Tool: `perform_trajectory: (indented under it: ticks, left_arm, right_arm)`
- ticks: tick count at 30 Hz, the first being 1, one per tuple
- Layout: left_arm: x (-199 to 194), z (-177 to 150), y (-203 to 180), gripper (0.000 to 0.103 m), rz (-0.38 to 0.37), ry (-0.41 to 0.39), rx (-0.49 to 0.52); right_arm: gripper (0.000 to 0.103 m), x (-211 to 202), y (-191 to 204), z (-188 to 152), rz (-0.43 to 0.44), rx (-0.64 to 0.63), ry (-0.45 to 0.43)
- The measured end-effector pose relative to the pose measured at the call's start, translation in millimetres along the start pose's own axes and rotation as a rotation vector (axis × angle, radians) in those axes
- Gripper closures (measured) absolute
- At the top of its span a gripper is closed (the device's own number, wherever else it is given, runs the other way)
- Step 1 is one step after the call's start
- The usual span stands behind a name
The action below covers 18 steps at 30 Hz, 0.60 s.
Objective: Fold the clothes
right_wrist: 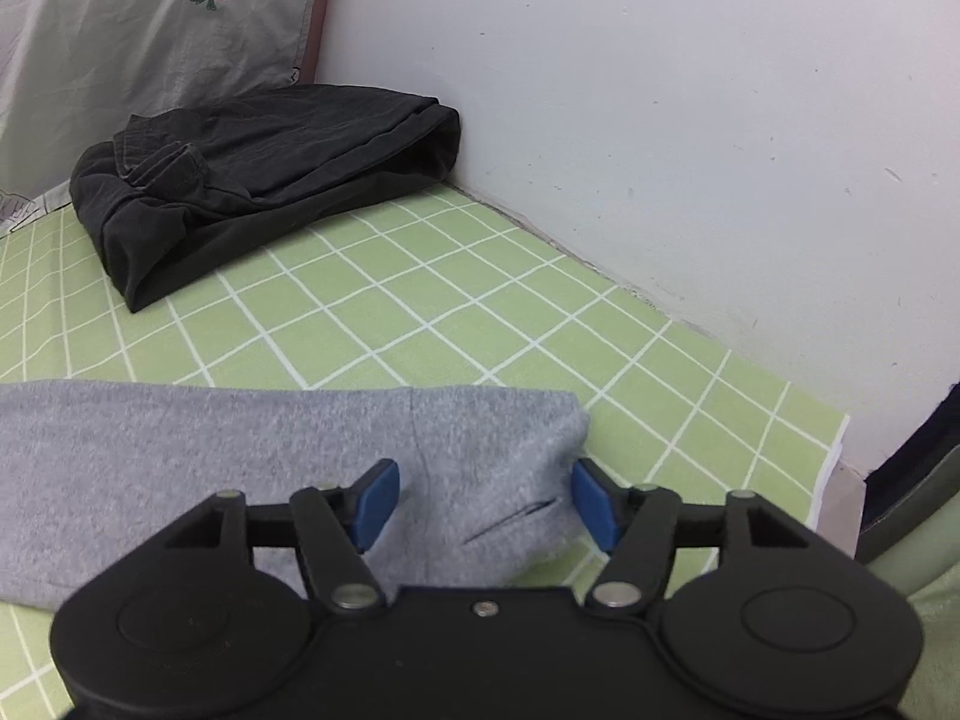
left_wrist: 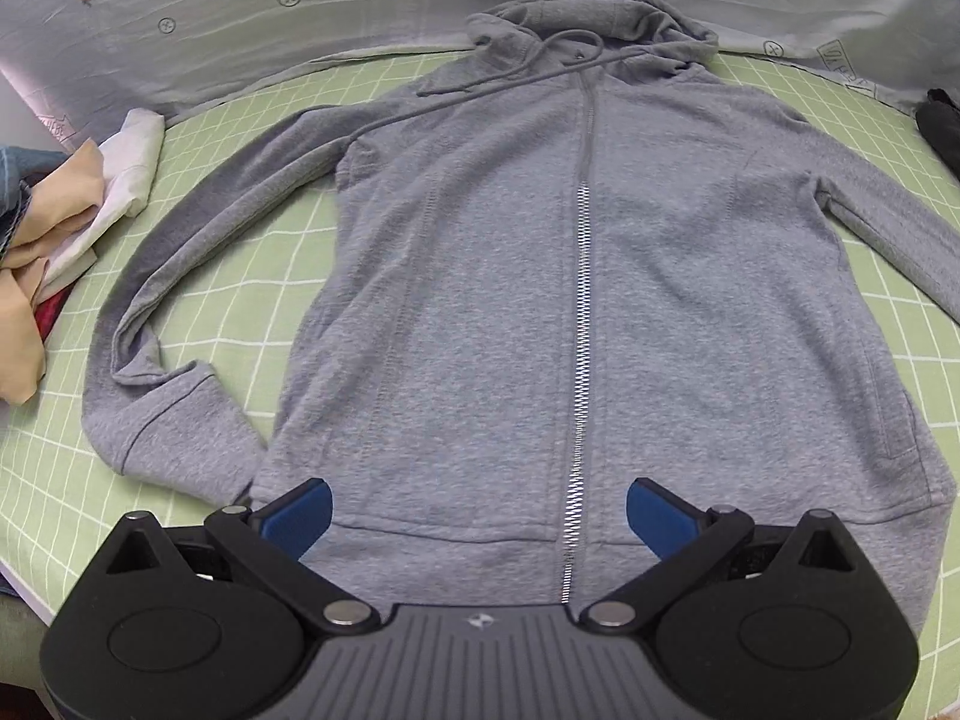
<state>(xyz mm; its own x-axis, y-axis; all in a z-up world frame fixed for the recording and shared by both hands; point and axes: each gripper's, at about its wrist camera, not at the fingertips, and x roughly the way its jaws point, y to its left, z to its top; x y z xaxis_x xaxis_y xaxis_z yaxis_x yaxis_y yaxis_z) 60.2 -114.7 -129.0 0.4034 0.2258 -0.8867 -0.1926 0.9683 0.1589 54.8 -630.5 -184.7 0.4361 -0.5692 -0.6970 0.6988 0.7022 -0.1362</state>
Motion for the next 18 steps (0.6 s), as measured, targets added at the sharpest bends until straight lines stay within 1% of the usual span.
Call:
perform_trajectory:
  ticks: [1,2,5,8,10,12,13,14,16,18]
  left_arm:
    - [0,-4,14,0.0,0.007,-0.005,-0.016]
    - [3,-8,30,0.0,0.015,-0.01,-0.032]
    - [14,-14,76,0.0,0.018,-0.011,-0.068]
    - [27,-14,113,0.0,-0.013,-0.009,-0.097]
    - [34,-13,130,0.0,-0.039,-0.001,-0.095]
    - [37,-11,142,0.0,-0.064,-0.007,-0.078]
    - [37,-10,147,0.0,-0.065,-0.012,-0.068]
    - [38,-10,153,0.0,-0.061,-0.017,-0.054]
    - [41,-11,164,0.0,-0.058,-0.018,-0.039]
    - [46,-16,179,0.0,-0.059,-0.008,-0.051]
  right_arm:
    - [0.009,-12,8,-6,0.025,-0.003,-0.007]
    - [0.007,-25,18,-14,0.057,-0.006,-0.016]
    - [0.007,-66,59,-45,0.163,-0.01,-0.004]
    - [0.007,-111,106,-85,0.322,-0.005,0.036]
    - [0.007,-139,132,-106,0.436,-0.013,0.056]
    - [0.007,-165,158,-125,0.516,-0.035,0.076]
    - [0.007,-179,171,-133,0.544,-0.066,0.078]
    - [0.007,-189,181,-138,0.551,-0.094,0.071]
    - [0.007,-201,196,-146,0.539,-0.118,0.074]
    - [0.01,-204,201,-149,0.533,-0.091,0.095]
